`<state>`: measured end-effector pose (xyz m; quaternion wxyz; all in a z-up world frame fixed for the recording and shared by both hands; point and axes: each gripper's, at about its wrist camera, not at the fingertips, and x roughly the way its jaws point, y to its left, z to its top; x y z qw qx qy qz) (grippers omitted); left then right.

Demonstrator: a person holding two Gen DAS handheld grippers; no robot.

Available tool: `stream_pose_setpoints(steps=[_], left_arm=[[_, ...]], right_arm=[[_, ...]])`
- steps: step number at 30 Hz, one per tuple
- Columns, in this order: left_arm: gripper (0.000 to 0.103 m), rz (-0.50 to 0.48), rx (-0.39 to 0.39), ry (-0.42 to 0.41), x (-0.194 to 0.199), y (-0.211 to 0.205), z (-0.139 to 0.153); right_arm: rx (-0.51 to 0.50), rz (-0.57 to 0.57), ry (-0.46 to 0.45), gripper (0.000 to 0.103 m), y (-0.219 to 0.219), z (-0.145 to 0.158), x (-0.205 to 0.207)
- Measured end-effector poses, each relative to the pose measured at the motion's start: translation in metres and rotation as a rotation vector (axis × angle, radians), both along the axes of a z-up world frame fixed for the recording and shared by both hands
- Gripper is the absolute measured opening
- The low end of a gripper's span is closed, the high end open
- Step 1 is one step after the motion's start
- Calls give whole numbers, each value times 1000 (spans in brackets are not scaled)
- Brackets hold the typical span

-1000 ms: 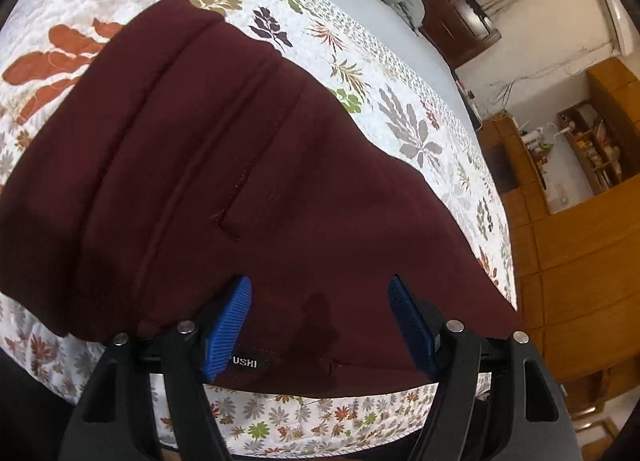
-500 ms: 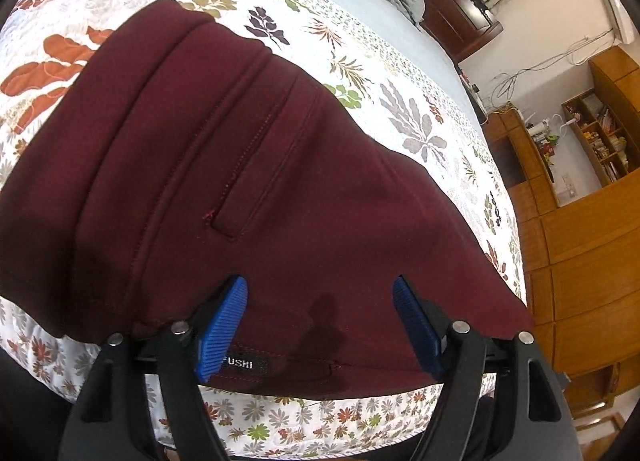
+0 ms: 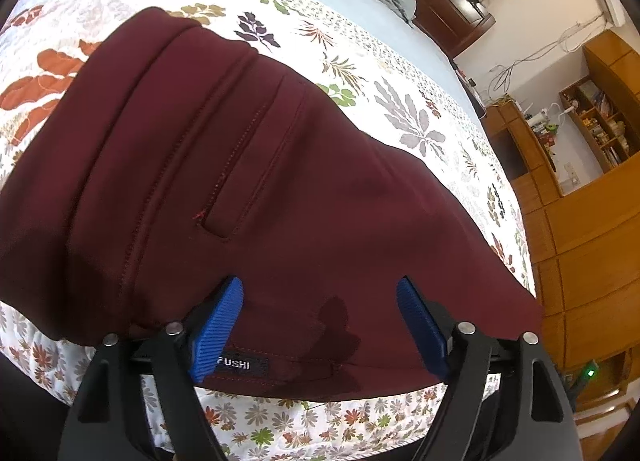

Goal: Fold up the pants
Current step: 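Grasp the leg cuffs with the right tool and lift them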

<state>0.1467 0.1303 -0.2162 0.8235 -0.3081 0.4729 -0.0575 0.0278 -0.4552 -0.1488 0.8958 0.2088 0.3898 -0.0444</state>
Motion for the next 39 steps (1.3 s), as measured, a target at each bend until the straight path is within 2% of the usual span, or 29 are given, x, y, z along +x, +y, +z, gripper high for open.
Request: stream_pose_setpoints(steps=[2, 3, 5, 10, 12, 13, 16, 18, 21, 22, 23, 25, 28, 35, 39], left_arm=[[83, 4, 7, 5, 1, -2, 1], [84, 4, 9, 10, 3, -2, 1], [84, 5, 10, 19, 5, -1, 1], [85, 9, 16, 20, 4, -1, -1], [86, 5, 29, 17, 4, -3, 0], [86, 3, 36, 16, 4, -5, 0], [87, 2, 39, 16, 5, -5, 0], [88, 1, 40, 17, 5, -6, -1], [88, -4, 40, 19, 4, -6, 0], [88, -5, 37, 18, 5, -5, 0], [88, -5, 37, 17, 5, -5, -1], [88, -5, 43, 16, 4, -6, -1], [89, -3, 52, 17, 5, -8, 0], [89, -2, 57, 23, 6, -8, 1], [89, -3, 66, 25, 7, -9, 1]], right_arm=[[375, -182, -53, 36, -56, -26, -16], [491, -224, -75, 36, -70, -37, -19], [607, -260, -104, 36, -85, -53, -18], [689, -300, -109, 35, -99, -71, -6], [731, -301, -124, 10, -103, -76, 2], [759, -300, -137, 4, -106, -78, 3], [778, -343, -143, 3, -113, -89, -7], [795, -332, -143, 4, -112, -94, -9], [878, -339, -216, 19, -122, -96, -15], [884, -351, -227, 38, -124, -96, -19], [878, -375, -234, 47, -130, -95, -24], [890, -389, -224, 59, -134, -97, -27], [898, -371, -217, 59, -132, -103, -28], [910, -349, -206, 58, -119, -109, 2], [942, -285, -274, 48, -112, -102, 11]])
